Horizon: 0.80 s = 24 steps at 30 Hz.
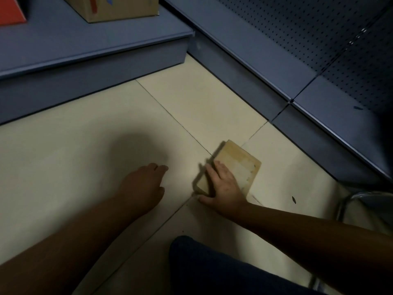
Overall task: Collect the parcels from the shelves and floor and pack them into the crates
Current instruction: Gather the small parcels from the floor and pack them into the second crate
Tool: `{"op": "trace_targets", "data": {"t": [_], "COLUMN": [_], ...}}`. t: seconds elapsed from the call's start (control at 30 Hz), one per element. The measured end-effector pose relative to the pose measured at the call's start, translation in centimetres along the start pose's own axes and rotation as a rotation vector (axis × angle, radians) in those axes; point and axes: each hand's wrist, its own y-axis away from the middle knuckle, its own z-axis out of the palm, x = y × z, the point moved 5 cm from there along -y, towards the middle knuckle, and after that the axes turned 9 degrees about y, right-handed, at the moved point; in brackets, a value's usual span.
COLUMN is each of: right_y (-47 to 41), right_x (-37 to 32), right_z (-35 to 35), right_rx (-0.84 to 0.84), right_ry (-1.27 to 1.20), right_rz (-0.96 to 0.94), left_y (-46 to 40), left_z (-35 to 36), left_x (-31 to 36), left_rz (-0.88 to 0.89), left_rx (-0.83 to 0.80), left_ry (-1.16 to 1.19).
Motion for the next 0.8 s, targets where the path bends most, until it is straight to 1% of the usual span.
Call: {"op": "trace_targets", "data": {"t": [0.03,0.1,0.17,0.2,0.23,0.3,0.4,0.5,0.57,0.63,0.7,0.8], "right_y": [0.0,0.3,0.4,0.3,0.1,-0.4,-1.2,-2.2,-2.5,-2.5,-2.8,-3.8], "right_x": [0.6,2.5,4.4,4.8,4.8,3.9,1.1,-3.1,-5.9,-7.9,-9.0,-10.1], "right_z": [-0.5,-1.2,-1.2,-1.0,-0.8,-0.5,0.0,0.4,0.5,0.5,0.3,-0.4], "right_rx": [0.065,0.132,0.076,0.029,-0.01,-0.038,-0.067,-0.102,-0.1,-0.077,-0.104,-0.165], "right_ry": [0.019,0.02,-0.084,-0.145,-0.183,-0.212,-0.207,-0.175,-0.203,-0.279,-0.39,-0.606], "right_rz": [0.039,0.242,0.474,0.533,0.539,0.462,0.291,0.086,-0.008,0.009,0.122,0.23], "left_y": [0.0,0.0,0.0,-0.1,-0.1,-0.2,-0.3,-0.3,0.1,0.7,1.4,2.0], "left_z": [0.2,0.6,1.1,1.3,1.5,1.7,1.9,1.9,1.9,1.7,1.4,0.9], "left_x": [0.0,0.1,0.4,0.5,0.7,0.8,0.5,-0.6,-1.8,-3.2,-4.7,-6.6], "left_rz": [0.005,0.015,0.029,0.032,0.033,0.036,-0.001,-0.071,-0.137,-0.212,-0.308,-0.449], "left_rx": [0.0,0.003,-0.004,-0.012,-0.019,-0.024,-0.028,-0.057,-0.065,-0.037,0.028,0.054], "left_ry": [0.007,0.027,0.041,0.048,0.055,0.057,0.068,0.088,0.148,0.277,0.4,0.465]}}
